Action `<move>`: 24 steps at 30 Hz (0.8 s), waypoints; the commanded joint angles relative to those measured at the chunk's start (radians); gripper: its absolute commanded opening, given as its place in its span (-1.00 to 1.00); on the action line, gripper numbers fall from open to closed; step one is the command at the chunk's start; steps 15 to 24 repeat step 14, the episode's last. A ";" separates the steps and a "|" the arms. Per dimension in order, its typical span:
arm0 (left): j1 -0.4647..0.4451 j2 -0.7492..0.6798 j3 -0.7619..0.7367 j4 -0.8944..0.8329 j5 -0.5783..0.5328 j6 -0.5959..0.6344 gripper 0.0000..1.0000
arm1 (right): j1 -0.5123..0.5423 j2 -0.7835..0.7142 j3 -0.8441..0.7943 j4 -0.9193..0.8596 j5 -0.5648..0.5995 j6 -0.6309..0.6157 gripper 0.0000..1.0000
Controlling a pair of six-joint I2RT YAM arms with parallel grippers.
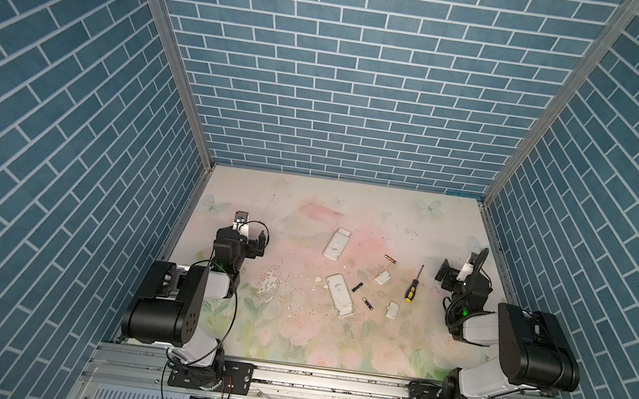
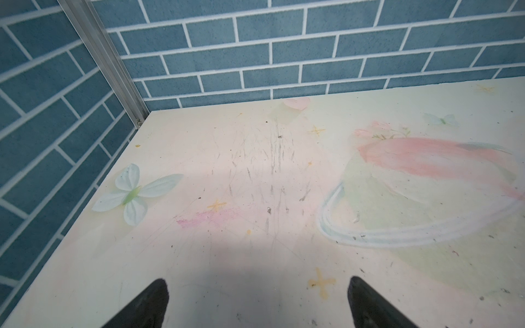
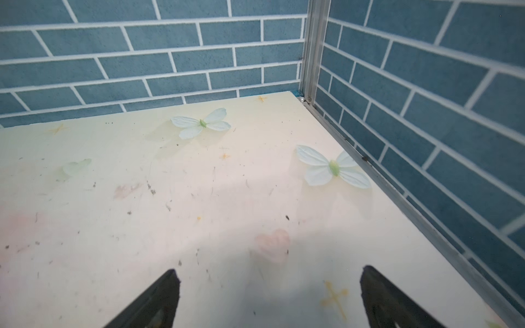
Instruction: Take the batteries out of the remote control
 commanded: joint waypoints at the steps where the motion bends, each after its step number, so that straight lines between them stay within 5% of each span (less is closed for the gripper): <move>1: -0.003 -0.007 0.001 -0.012 0.006 0.011 0.99 | -0.009 -0.013 0.002 0.074 0.032 0.018 0.98; 5: -0.003 -0.007 0.001 -0.012 0.006 0.011 0.99 | 0.015 -0.014 0.175 -0.247 0.051 -0.014 0.98; 24: -0.004 -0.007 0.001 -0.012 0.007 0.011 0.99 | 0.018 -0.013 0.187 -0.267 0.028 -0.020 0.98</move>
